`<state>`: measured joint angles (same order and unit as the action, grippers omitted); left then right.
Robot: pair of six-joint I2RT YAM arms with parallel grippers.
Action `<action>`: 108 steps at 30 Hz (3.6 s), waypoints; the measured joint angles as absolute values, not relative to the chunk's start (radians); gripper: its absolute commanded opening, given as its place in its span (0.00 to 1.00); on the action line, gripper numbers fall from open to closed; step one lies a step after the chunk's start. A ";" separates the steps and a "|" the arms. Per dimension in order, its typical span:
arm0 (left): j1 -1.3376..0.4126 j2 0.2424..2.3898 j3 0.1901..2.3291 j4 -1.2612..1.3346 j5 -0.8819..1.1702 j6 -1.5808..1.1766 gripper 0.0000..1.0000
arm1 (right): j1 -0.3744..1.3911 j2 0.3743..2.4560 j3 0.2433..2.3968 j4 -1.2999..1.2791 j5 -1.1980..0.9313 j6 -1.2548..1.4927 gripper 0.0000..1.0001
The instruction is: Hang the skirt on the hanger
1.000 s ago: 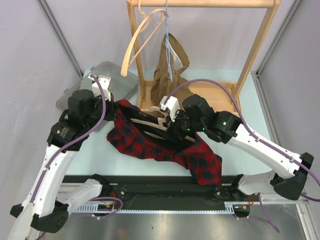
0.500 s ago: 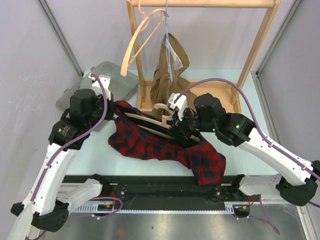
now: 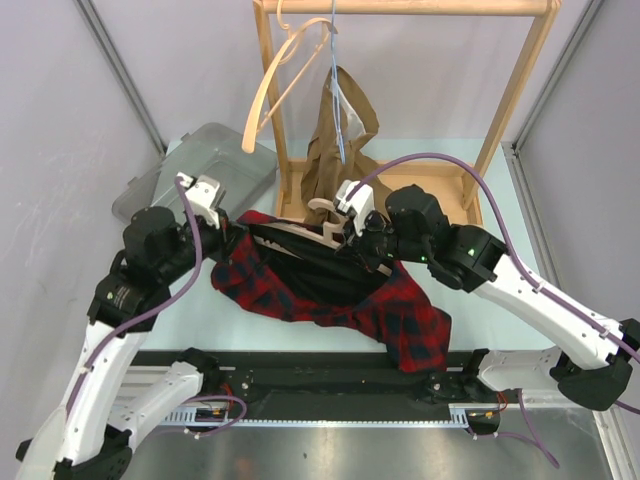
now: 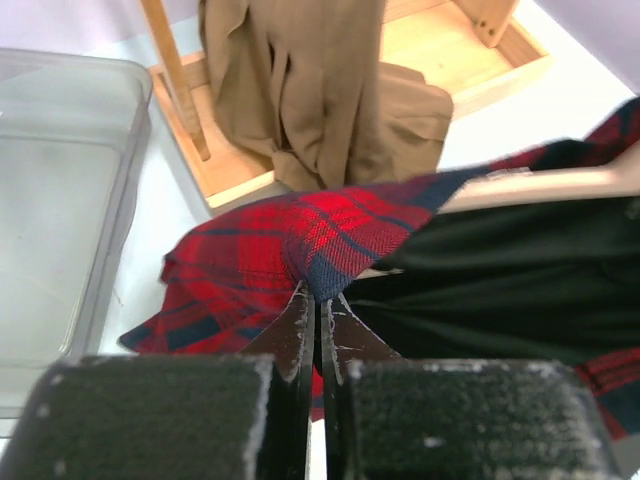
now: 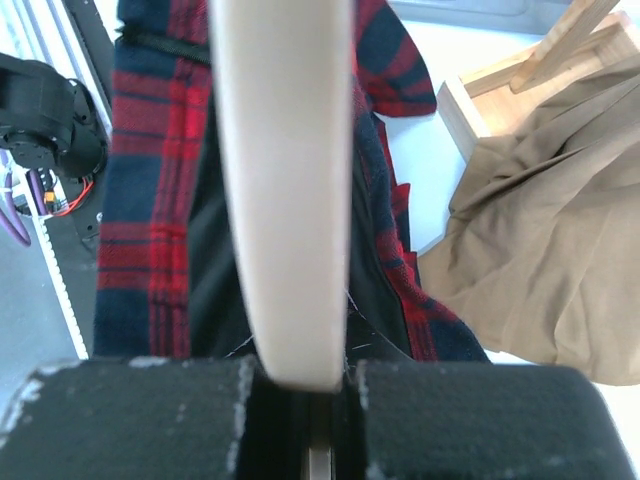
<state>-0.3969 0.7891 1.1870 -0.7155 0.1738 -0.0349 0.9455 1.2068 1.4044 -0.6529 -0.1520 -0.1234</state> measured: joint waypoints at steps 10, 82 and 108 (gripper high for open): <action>-0.397 0.694 1.127 -0.714 0.177 -0.025 0.10 | 0.926 1.197 1.404 -0.644 -0.136 -0.123 0.00; -0.397 0.860 1.099 -0.487 -0.020 -0.106 1.00 | 0.414 0.863 1.678 -0.966 0.005 -0.160 0.00; -0.397 0.943 1.099 -0.432 0.040 -0.106 1.00 | 0.801 0.836 1.741 -0.866 0.787 -0.216 0.00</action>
